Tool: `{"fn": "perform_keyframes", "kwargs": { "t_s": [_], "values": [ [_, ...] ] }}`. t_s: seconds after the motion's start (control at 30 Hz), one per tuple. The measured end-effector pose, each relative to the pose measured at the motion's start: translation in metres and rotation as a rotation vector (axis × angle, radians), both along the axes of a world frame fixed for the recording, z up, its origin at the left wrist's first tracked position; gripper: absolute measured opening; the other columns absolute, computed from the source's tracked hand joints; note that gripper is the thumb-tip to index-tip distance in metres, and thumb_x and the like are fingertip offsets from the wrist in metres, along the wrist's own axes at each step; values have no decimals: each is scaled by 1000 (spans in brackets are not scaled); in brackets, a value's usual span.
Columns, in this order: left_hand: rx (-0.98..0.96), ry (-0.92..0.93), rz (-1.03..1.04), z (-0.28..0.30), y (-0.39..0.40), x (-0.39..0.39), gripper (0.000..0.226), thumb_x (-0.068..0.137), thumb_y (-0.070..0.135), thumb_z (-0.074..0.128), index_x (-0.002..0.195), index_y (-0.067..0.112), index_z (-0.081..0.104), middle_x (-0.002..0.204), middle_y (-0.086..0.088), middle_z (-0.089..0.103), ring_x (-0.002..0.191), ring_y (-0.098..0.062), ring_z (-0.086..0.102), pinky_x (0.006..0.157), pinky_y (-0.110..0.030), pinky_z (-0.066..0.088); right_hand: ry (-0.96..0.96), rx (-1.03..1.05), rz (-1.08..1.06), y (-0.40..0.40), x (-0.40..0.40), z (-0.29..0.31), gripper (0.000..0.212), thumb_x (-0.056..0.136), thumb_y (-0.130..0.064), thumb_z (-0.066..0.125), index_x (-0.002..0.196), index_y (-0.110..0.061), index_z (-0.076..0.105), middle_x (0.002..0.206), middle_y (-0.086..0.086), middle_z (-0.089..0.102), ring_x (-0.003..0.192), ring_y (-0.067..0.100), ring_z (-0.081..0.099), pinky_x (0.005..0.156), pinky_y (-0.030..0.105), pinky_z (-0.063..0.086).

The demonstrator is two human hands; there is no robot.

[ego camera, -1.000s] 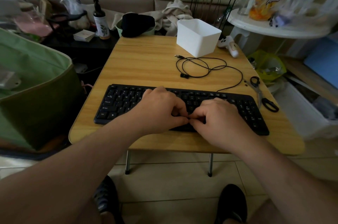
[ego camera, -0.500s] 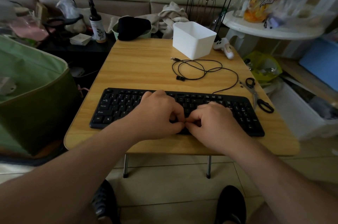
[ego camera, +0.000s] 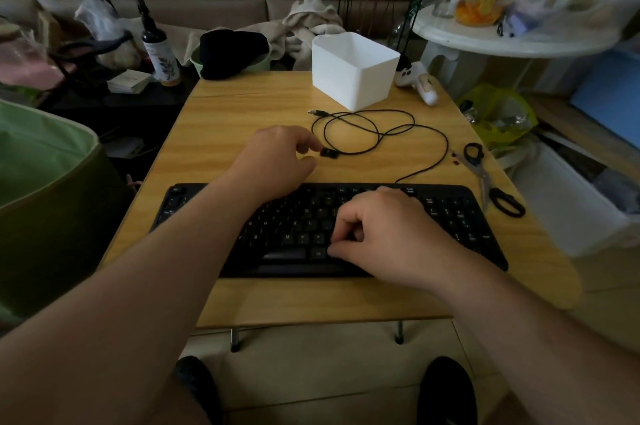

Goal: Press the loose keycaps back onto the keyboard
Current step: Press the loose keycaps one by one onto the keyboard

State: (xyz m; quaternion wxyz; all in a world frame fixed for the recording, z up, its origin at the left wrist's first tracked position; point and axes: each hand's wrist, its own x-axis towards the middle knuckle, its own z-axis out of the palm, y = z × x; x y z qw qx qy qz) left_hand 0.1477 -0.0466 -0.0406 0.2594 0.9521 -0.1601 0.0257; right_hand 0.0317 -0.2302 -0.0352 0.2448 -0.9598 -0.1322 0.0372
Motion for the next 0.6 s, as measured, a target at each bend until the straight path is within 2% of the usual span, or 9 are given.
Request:
{"fn": "perform_keyframes", "kwargs": {
  "t_s": [0.13,0.27,0.37,0.5,0.6],
  "values": [
    [111,40,23,-10,-18,22,39,98,25,60,135,36,65,129,2,64,114,-20,59,90,-32,47,1,111,-113,-13,12,6,14,87,-44,77,77,-35,72,70,-15,65,69,3,58,74,33,50],
    [181,13,26,-15,-31,33,37,96,29,62,133,35,68,126,0,66,112,-20,60,91,-34,52,-49,141,-236,-42,27,14,14,88,-42,78,78,-34,72,74,-13,66,67,3,60,58,22,44],
    [185,-45,44,-17,-31,34,27,98,29,63,123,30,74,117,2,70,101,-18,63,84,-32,55,-102,226,-340,-68,39,14,15,86,-40,80,76,-32,73,72,-10,66,68,8,62,61,28,47],
    [212,-20,76,-14,-25,31,20,100,33,62,113,28,76,113,1,73,100,-20,67,88,-41,60,-144,288,-383,-78,46,10,13,85,-38,81,76,-31,73,74,-5,68,71,13,63,62,35,53],
    [91,41,69,-1,-25,18,21,102,39,61,113,28,76,105,8,72,92,-12,64,78,-31,53,-177,294,-340,-73,45,8,9,87,-33,80,80,-34,74,75,-7,67,74,15,64,68,38,57]
  ]
}}
